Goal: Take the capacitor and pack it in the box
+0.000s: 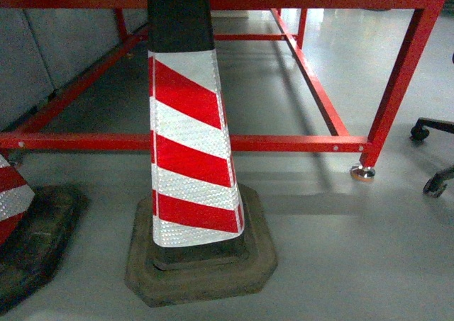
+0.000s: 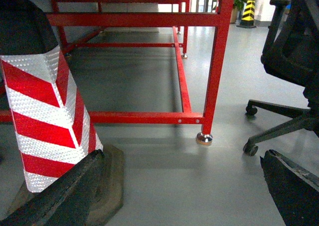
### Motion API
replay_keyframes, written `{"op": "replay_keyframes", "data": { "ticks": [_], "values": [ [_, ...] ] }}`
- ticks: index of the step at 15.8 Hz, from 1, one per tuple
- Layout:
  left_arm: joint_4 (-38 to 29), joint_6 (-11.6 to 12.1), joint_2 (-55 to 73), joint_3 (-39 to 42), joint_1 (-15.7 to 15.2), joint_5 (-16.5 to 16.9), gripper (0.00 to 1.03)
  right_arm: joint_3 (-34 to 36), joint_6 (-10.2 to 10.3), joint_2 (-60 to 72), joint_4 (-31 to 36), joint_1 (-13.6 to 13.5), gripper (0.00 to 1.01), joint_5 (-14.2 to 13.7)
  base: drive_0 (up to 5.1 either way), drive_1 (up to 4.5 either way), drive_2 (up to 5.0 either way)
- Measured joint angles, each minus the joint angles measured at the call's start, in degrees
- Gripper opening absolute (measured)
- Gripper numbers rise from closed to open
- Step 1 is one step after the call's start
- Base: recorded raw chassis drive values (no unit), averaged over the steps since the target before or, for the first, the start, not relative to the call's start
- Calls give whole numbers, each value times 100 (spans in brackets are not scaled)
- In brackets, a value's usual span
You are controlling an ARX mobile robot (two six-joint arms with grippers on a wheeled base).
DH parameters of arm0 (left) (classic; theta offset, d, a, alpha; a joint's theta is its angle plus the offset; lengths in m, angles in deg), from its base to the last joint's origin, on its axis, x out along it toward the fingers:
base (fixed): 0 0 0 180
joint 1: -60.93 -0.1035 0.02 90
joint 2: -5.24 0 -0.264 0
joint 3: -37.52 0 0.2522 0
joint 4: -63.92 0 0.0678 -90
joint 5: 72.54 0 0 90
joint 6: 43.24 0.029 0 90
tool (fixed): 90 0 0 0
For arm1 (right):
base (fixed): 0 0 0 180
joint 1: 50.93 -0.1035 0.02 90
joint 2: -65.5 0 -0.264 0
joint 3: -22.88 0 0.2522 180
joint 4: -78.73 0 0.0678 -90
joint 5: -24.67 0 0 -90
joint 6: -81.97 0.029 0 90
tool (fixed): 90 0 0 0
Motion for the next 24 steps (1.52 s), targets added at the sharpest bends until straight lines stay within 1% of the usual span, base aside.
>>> {"op": "replay_keyframes", "data": {
  "ticks": [5,10,24],
  "values": [
    [-4,0,0,0,0,-15,44,0,4,0,-7,0,98,-7,0,0,0],
    [-2,55,0,0,0,-15,44,0,2,0,0,0,98,-2,0,0,0],
    [0,59,0,0,0,-2,44,0,9,0,-2,0,98,-4,0,0,0]
  ]
}}
